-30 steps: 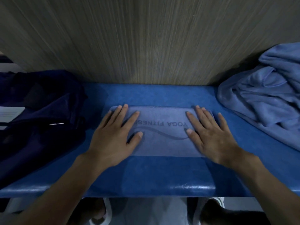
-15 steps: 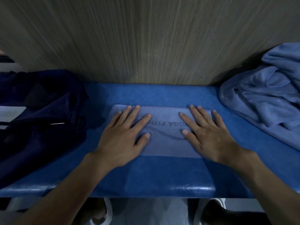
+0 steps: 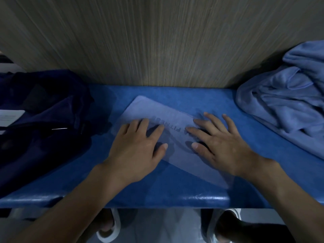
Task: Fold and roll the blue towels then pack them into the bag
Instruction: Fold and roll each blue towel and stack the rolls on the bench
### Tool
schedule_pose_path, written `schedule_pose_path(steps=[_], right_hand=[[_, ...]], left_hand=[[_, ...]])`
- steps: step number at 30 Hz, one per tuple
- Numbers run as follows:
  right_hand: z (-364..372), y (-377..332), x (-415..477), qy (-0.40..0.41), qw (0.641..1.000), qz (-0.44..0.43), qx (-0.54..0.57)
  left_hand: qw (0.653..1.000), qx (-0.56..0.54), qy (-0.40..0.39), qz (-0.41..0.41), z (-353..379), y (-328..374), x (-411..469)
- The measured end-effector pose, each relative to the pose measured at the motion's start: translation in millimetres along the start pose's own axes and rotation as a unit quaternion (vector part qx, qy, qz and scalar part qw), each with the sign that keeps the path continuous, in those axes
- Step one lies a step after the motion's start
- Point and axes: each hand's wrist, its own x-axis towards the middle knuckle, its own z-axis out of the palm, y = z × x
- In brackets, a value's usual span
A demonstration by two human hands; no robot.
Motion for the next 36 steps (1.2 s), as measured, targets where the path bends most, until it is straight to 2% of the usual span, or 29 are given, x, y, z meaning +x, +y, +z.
schedule_pose_path(steps=[7, 9, 12, 16, 23, 26, 28, 31, 33, 36], right_hand=[[-7.4, -5.1, -2.8, 0.027, 0.999, -0.040, 0.022], [-3.8, -5.1, -3.5, 0.019, 0.998, -0.051, 0.028], [-5.0, -10.5, -5.3, 0.037, 0.998, -0.053, 0.005], [-14.5, -16.3, -4.6, 0.082, 0.995, -0.057, -0.014], [-6.6, -15.6, 4.2, 0.051, 0.997, -0.048, 0.022], [-9.5, -14.8, 11.8, 0.077, 0.995, -0.050, 0.027], [-8.8, -13.4, 21.2, 0.111, 0.992, -0.027, 0.051], [-5.4, -7.5, 39.9, 0.162, 0.977, 0.084, 0.110], [-3.6, -2.3, 52.7, 0.152, 0.964, 0.153, 0.154], [0.7, 3.2, 67.8, 0.150, 0.955, 0.180, 0.180]], left_hand=[[0.999, -0.024, 0.014, -0.038, -4.1, 4.6, 5.7], [0.999, -0.027, -0.009, -0.036, -2.8, 5.0, 4.2], [0.998, -0.041, -0.039, 0.018, 2.0, 0.5, 4.1], [0.982, -0.140, -0.088, 0.092, -0.9, -5.3, 9.4], [0.984, -0.116, -0.072, 0.118, 13.5, -13.5, 22.3], [0.975, -0.175, -0.044, 0.128, 10.3, -20.3, 31.7], [0.972, -0.217, 0.020, 0.084, 8.2, -20.5, 40.2], [0.964, -0.227, 0.119, -0.066, 2.5, -16.5, 54.2], [0.957, -0.224, 0.101, -0.156, 2.1, -16.1, 60.8], [0.946, -0.235, 0.055, -0.214, 4.9, -16.3, 65.4]])
